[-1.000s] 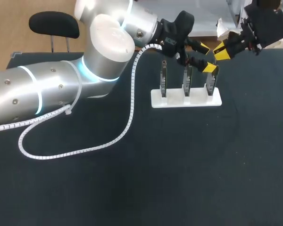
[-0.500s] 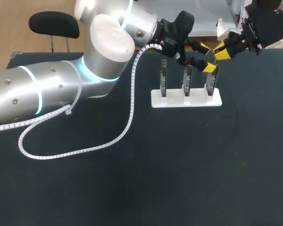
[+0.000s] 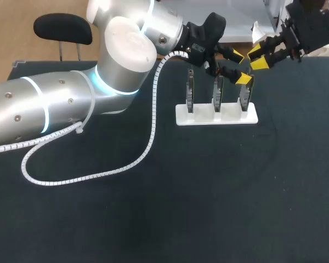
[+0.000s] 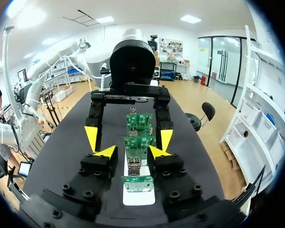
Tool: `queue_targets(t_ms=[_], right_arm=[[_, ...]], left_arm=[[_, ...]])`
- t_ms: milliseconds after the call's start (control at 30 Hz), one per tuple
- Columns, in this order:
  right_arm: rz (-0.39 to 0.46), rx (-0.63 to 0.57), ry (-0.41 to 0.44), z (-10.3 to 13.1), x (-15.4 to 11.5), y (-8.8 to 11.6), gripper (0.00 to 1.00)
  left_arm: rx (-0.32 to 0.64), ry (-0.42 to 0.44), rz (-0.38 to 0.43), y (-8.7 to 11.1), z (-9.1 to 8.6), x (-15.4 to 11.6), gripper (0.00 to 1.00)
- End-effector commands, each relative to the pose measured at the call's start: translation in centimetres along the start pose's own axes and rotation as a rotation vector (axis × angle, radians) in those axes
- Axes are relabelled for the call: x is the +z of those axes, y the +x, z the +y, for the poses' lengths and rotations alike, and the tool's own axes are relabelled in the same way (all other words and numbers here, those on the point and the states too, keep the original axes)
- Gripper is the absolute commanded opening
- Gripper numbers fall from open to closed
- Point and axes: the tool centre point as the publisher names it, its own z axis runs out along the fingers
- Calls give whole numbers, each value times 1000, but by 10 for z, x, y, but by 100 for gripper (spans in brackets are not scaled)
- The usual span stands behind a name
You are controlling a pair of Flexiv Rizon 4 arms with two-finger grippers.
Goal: Pick up the optical module with the left hand, and insert it into the network port with the right hand.
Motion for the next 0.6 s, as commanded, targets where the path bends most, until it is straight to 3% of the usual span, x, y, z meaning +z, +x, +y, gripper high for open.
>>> queue_targets(t_ms=[33,133,200,300,600], right_arm=[[-6,-2,8,0,-6,-1,41],[-18,4,17,1,-12,-2,39],[-17,-1,26,1,-16,-3,32],[-34,3,39,1,-22,-5,38],[-44,1,59,4,-35,-4,41]], left_arm=[[1,0,0,0,0,1,100],[1,0,0,0,0,1,100],[1,0,0,0,0,1,100],[1,0,0,0,0,1,100],[1,0,0,0,0,1,100]])
